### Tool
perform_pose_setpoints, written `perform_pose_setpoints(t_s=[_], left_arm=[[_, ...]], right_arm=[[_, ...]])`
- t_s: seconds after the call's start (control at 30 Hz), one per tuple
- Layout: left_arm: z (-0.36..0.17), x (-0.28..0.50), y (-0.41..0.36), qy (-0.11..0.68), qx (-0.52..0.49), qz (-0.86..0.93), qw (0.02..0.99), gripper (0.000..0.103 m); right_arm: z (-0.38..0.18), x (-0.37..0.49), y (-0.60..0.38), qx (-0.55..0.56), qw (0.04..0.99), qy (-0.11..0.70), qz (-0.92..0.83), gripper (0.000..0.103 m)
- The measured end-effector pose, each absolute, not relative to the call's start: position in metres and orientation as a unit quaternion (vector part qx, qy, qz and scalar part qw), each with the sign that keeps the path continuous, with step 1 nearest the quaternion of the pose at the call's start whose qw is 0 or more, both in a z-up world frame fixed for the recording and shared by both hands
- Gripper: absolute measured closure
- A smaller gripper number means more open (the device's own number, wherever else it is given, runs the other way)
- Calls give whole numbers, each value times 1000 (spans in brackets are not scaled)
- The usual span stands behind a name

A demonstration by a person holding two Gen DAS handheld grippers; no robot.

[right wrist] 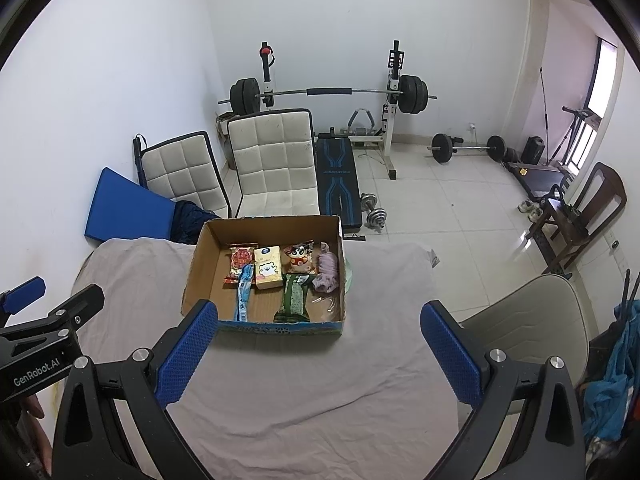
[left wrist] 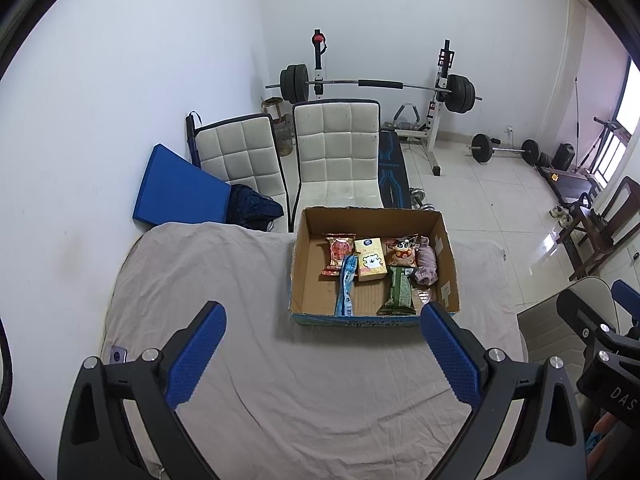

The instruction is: Organize soft objects

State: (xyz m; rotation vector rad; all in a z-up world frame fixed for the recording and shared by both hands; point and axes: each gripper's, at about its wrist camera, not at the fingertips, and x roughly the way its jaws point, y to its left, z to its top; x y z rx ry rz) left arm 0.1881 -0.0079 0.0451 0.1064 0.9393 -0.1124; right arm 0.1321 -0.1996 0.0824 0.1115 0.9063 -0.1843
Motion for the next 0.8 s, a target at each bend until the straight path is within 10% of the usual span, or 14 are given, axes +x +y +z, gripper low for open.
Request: perform_pose_setpoints(t_s=[0.8], left_arm=[[43,189,-5,451,53,-54,889,3]], right_arm=[[82,131,-200,52,895,434,-86,0]])
